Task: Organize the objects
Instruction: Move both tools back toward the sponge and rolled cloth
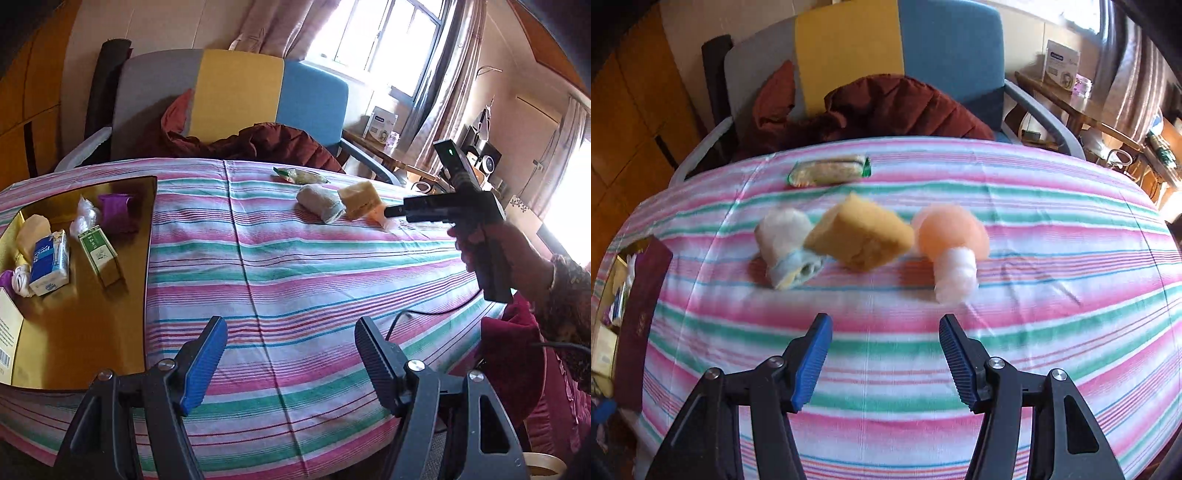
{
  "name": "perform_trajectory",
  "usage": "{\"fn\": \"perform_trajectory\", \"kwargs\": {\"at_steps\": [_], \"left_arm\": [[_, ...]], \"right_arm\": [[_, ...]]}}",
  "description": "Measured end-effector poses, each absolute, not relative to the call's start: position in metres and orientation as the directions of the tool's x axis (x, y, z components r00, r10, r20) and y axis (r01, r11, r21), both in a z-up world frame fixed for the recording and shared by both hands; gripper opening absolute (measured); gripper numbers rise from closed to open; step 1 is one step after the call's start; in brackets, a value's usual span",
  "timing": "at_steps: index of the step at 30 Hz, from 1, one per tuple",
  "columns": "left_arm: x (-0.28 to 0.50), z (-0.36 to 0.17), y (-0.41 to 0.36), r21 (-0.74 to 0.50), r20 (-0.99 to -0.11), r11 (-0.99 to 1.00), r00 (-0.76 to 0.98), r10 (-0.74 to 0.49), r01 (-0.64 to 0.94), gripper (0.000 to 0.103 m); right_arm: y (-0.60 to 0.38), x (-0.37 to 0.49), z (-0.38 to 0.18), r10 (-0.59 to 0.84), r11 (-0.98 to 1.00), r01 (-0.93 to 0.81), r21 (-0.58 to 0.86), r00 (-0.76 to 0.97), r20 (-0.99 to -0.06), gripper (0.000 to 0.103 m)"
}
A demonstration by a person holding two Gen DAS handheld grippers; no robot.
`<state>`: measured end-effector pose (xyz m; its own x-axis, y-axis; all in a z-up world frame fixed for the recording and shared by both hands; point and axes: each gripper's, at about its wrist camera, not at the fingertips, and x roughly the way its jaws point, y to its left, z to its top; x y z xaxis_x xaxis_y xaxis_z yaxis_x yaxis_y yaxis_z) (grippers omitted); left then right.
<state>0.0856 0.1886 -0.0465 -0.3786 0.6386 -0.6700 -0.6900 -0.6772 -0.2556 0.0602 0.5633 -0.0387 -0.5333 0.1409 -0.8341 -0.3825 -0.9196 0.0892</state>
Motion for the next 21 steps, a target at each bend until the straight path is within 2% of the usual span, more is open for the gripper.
{"fn": "perform_trajectory", "kwargs": {"at_steps": [5, 9, 17, 19, 21], "left_arm": [[0.088, -0.045, 0.19, -0.245, -0.679, -0.682, -0.38, 0.629, -0.689, 0.073], [0.085, -0.044, 0.186, -0.241, -0.683, -0.697, -0.392, 0.617, -0.675, 0.073], [0.079, -0.053, 0.189, -0.272, -0.684, -0.698, -0.377, 0.624, -0.662, 0.073], [0.079, -0.055, 0.193, -0.274, -0.688, -0.694, -0.368, 0.625, -0.666, 0.073], [0.08, -0.057, 0.197, -0.276, -0.692, -0.69, -0.36, 0.626, -0.669, 0.073]], "right_arm": [[0.576, 0.013, -0.015, 0.267, -0.894, -0.447, 0.024, -0.576, -0.773, 0.061], [0.582, -0.003, -0.029, 0.268, -0.884, -0.467, 0.019, -0.54, -0.798, 0.062], [0.543, 0.066, -0.034, 0.248, -0.945, -0.317, -0.081, -0.534, -0.809, 0.068], [0.544, 0.083, -0.027, 0.242, -0.948, -0.311, -0.067, -0.57, -0.785, 0.074], [0.55, 0.088, -0.023, 0.19, -0.95, -0.313, 0.014, -0.61, -0.77, 0.085]]}}
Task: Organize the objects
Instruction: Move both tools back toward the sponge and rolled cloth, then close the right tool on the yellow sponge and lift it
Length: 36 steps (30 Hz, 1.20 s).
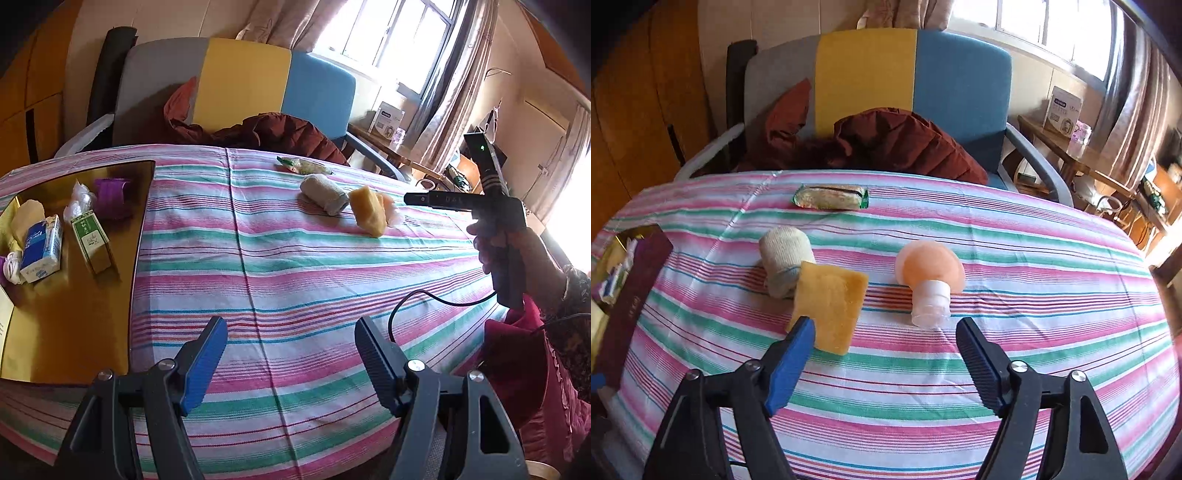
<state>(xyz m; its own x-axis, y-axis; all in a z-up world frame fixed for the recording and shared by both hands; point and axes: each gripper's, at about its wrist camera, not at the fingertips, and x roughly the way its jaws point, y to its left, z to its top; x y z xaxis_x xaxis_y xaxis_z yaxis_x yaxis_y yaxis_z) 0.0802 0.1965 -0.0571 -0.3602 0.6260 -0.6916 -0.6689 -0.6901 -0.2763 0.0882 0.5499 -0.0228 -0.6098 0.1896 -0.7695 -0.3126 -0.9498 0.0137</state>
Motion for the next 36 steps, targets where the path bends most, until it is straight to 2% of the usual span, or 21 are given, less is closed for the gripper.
{"fn": "perform_trajectory", "kwargs": {"at_steps": [2, 7, 11, 14, 16, 18, 23, 27, 33, 36], "left_arm": [[0.082, -0.058, 0.199, -0.272, -0.696, -0.687, -0.356, 0.624, -0.674, 0.073], [0.086, -0.053, 0.195, -0.243, -0.695, -0.698, -0.38, 0.61, -0.674, 0.073], [0.083, -0.053, 0.192, -0.238, -0.701, -0.716, -0.394, 0.594, -0.656, 0.073], [0.081, -0.056, 0.197, -0.238, -0.711, -0.716, -0.385, 0.589, -0.656, 0.073], [0.079, -0.059, 0.205, -0.236, -0.719, -0.709, -0.372, 0.588, -0.664, 0.073], [0.077, -0.06, 0.214, -0.241, -0.725, -0.7, -0.355, 0.59, -0.672, 0.073], [0.067, -0.056, 0.237, -0.248, -0.728, -0.693, -0.342, 0.594, -0.677, 0.073], [0.053, -0.053, 0.265, -0.271, -0.731, -0.685, -0.319, 0.604, -0.676, 0.073], [0.021, -0.054, 0.323, -0.313, -0.748, -0.688, -0.276, 0.604, -0.655, 0.075], [0.001, -0.054, 0.353, -0.317, -0.756, -0.704, -0.279, 0.592, -0.636, 0.077]], "right_arm": [[0.551, 0.083, -0.024, 0.132, -0.954, -0.291, 0.073, -0.625, -0.77, 0.085], [0.546, 0.05, -0.047, 0.085, -0.951, -0.286, 0.117, -0.603, -0.793, 0.085], [0.565, 0.041, -0.069, -0.012, -0.902, -0.332, 0.275, -0.618, -0.786, 0.085], [0.57, 0.037, -0.084, -0.05, -0.891, -0.343, 0.299, -0.58, -0.813, 0.076], [0.567, 0.037, -0.089, -0.082, -0.893, -0.322, 0.314, -0.57, -0.818, 0.074], [0.563, 0.035, -0.089, -0.104, -0.895, -0.307, 0.324, -0.563, -0.82, 0.054], [0.558, 0.04, -0.068, -0.059, -0.916, -0.295, 0.272, -0.571, -0.819, 0.053], [0.561, 0.049, -0.063, 0.048, -0.932, -0.332, 0.143, -0.504, -0.862, 0.054], [0.582, 0.058, -0.083, -0.061, -0.883, -0.392, 0.258, -0.449, -0.892, 0.054], [0.585, 0.059, -0.084, -0.041, -0.882, -0.406, 0.238, -0.437, -0.898, 0.054]]}}
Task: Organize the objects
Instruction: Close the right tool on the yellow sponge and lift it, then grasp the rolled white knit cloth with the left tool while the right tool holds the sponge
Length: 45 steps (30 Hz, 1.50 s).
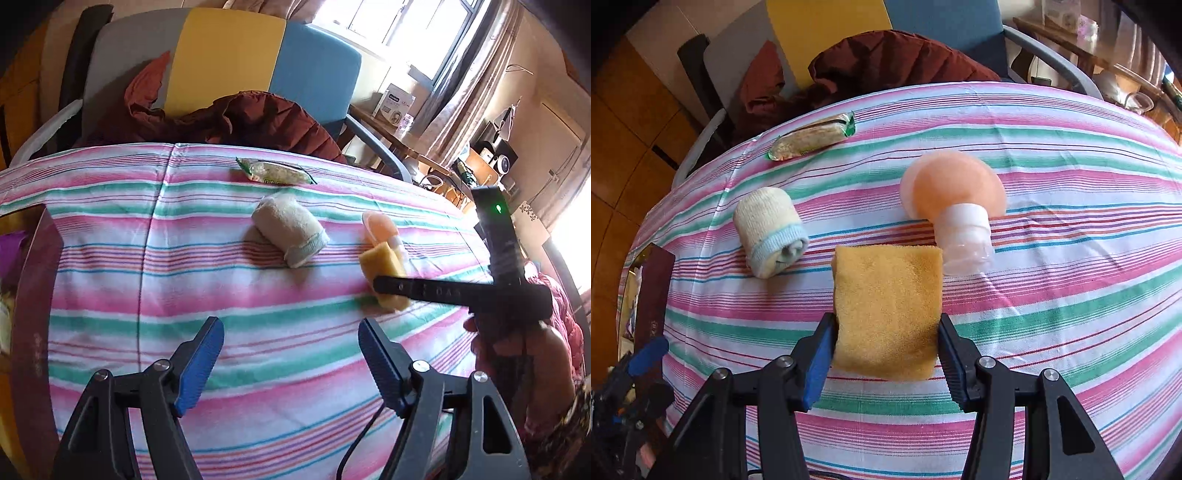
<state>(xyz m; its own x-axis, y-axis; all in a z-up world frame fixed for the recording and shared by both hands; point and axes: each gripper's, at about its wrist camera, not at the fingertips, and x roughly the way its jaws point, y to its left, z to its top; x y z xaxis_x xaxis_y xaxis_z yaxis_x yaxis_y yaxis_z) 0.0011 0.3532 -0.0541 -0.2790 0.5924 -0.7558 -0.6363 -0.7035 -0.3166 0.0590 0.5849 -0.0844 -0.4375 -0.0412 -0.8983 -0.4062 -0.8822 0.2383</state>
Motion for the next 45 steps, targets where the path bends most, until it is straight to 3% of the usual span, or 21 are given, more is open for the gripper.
{"fn": "perform_trajectory", "kwargs": {"at_steps": [9, 16, 23, 34, 45], "left_arm": [[-0.046, -0.064, 0.424, -0.265, -0.8, -0.773, -0.315, 0.51, -0.577, 0.082], [-0.075, -0.082, 0.449, -0.297, -0.828, -0.822, -0.297, 0.475, -0.487, 0.082], [-0.077, -0.104, 0.467, -0.203, -0.854, -0.836, -0.326, 0.406, -0.51, 0.082], [-0.057, -0.106, 0.44, -0.178, -0.756, -0.761, -0.408, 0.512, -0.624, 0.065], [-0.045, -0.109, 0.401, -0.22, -0.725, -0.727, -0.39, 0.568, -0.65, 0.065]], "right_arm": [[0.596, 0.06, -0.088, -0.082, -0.839, -0.454, 0.3, -0.44, -0.894, 0.054], [0.594, 0.059, -0.086, -0.056, -0.846, -0.459, 0.272, -0.43, -0.901, 0.054], [0.591, 0.057, -0.088, -0.038, -0.858, -0.452, 0.245, -0.42, -0.907, 0.055], [0.59, 0.055, -0.088, -0.03, -0.865, -0.443, 0.235, -0.423, -0.906, 0.055], [0.569, 0.049, -0.08, -0.007, -0.915, -0.357, 0.189, -0.454, -0.891, 0.054]]}}
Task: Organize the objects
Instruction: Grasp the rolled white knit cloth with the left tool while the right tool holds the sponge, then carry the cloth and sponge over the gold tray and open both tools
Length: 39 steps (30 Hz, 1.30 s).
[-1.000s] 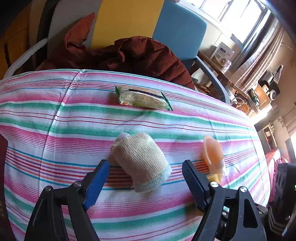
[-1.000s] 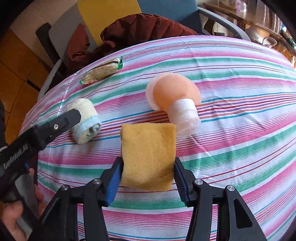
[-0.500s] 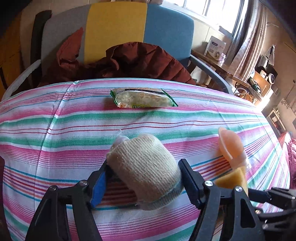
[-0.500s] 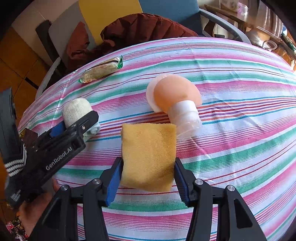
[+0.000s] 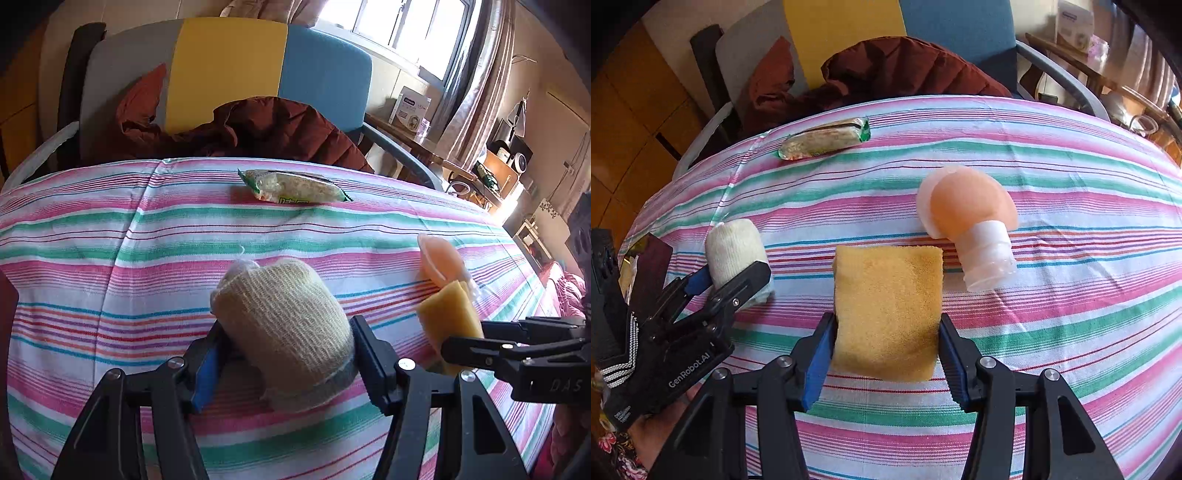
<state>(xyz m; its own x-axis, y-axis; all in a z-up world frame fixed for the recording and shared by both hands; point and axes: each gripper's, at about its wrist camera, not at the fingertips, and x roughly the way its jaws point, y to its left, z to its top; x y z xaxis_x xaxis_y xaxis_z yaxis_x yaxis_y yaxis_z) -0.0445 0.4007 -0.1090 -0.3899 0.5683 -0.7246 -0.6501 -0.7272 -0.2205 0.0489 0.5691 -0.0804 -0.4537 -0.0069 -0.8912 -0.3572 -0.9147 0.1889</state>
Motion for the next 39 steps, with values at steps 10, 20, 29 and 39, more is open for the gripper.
{"fn": "perform_trajectory", "kwargs": {"at_steps": [10, 20, 29, 39], "left_arm": [[-0.025, -0.109, 0.362, -0.232, -0.704, -0.707, -0.386, 0.596, -0.668, 0.064], [0.005, -0.103, 0.312, -0.254, -0.699, -0.71, -0.382, 0.604, -0.657, 0.064], [0.044, -0.073, 0.277, -0.25, -0.649, -0.645, -0.369, 0.665, -0.723, 0.064], [0.038, -0.038, 0.201, -0.226, -0.613, -0.694, -0.454, 0.647, -0.683, 0.064]], "right_arm": [[0.557, 0.046, -0.08, -0.024, -0.932, -0.306, 0.193, -0.48, -0.877, 0.054], [0.55, 0.043, -0.086, -0.056, -0.938, -0.275, 0.211, -0.481, -0.875, 0.054], [0.544, 0.044, -0.087, -0.089, -0.942, -0.243, 0.233, -0.487, -0.869, 0.054], [0.526, 0.045, -0.073, -0.108, -0.959, -0.16, 0.233, -0.555, -0.825, 0.054]]}}
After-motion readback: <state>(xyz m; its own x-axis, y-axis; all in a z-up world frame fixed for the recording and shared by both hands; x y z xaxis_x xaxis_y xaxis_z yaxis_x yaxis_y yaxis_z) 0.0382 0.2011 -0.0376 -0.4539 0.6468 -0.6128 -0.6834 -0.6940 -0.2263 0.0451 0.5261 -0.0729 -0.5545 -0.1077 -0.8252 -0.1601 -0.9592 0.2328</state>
